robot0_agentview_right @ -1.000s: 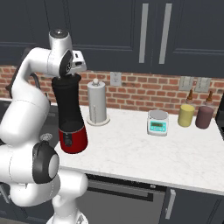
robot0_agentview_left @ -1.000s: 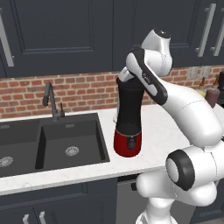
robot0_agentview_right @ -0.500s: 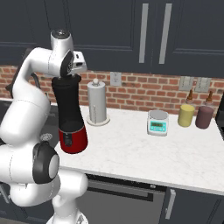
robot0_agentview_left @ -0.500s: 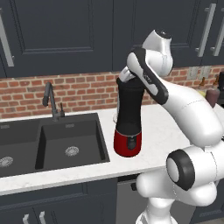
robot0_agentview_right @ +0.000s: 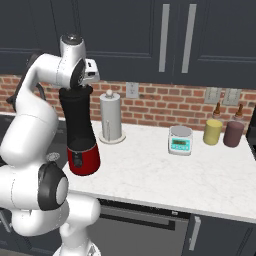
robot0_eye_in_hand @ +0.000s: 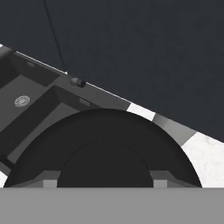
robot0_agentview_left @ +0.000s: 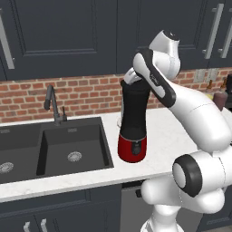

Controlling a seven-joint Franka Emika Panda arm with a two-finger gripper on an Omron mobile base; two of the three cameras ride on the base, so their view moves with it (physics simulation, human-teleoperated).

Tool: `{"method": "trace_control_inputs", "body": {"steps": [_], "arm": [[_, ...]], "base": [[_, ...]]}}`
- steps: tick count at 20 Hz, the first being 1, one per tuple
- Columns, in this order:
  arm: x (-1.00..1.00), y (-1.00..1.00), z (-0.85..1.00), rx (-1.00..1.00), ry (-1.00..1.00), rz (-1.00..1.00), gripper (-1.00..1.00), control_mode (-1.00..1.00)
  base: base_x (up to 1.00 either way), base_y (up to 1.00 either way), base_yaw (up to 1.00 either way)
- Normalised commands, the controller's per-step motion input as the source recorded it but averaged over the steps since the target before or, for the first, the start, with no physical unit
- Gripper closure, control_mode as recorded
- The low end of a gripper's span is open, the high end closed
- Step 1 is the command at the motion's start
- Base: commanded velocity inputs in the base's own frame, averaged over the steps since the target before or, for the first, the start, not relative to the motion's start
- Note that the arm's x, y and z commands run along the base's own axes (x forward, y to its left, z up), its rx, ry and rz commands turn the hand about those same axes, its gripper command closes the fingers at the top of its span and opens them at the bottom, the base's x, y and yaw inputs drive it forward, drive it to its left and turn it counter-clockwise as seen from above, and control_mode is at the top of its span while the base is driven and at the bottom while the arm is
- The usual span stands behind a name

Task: Close the lid blender by securely placing the lid on top.

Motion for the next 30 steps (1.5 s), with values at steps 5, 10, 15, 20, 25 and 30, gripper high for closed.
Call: {"method": "trace_control_inputs", "body": {"steps": [5, 10, 15, 20, 25, 30], "arm": [[0.00, 0.00, 0.00, 0.00, 0.00, 0.00, -1.00, -1.00], [0.00, 0.00, 0.00, 0.00, 0.00, 0.00, -1.00, -1.00], [0.00, 0.00, 0.03, 0.00, -0.02, 0.00, -1.00, -1.00], [0.00, 0.00, 0.19, 0.00, -0.13, 0.00, -1.00, -1.00], [-0.57, -0.02, 0.30, 0.00, -0.29, 0.00, -1.00, -1.00], [-1.00, -0.30, -0.02, 0.04, -0.39, 0.00, -1.00, -1.00]], "base": [[0.00, 0.00, 0.00], [0.00, 0.00, 0.00], [0.00, 0.00, 0.00], [0.00, 0.00, 0.00], [0.00, 0.00, 0.00], [0.00, 0.00, 0.00]]}}
